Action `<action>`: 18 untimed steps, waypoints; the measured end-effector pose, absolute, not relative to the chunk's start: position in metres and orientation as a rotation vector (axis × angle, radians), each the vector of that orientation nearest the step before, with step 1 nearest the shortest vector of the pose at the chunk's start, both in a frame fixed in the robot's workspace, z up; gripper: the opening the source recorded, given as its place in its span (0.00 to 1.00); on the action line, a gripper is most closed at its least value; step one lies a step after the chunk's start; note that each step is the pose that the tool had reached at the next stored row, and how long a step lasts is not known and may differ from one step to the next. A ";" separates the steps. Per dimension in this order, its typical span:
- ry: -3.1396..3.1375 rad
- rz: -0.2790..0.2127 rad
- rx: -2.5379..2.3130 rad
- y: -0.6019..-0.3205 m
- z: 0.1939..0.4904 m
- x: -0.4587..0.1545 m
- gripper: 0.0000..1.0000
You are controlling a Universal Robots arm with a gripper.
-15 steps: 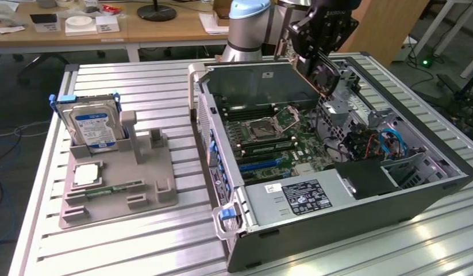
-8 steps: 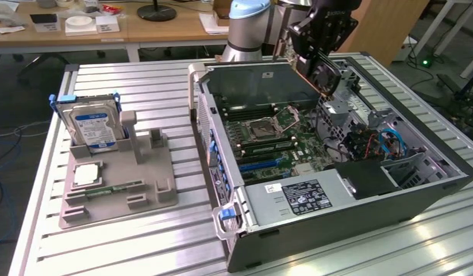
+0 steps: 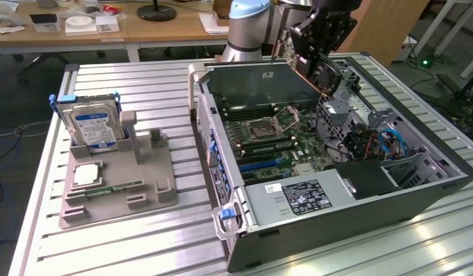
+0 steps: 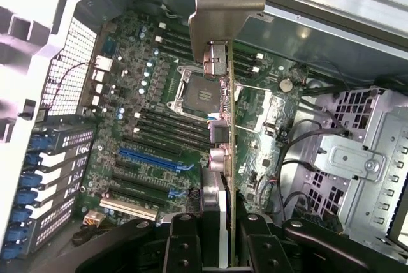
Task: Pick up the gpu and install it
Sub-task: 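Insert the gpu into the slot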
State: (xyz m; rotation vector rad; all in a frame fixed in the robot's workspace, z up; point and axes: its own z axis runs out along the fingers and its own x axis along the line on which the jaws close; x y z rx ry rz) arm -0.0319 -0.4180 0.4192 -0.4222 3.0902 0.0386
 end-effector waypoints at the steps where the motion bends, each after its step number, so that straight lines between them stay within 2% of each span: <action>1: 3.089 0.039 -0.430 -0.418 0.419 -0.032 0.28; 18: 3.065 0.040 -0.582 -0.419 0.419 -0.032 0.28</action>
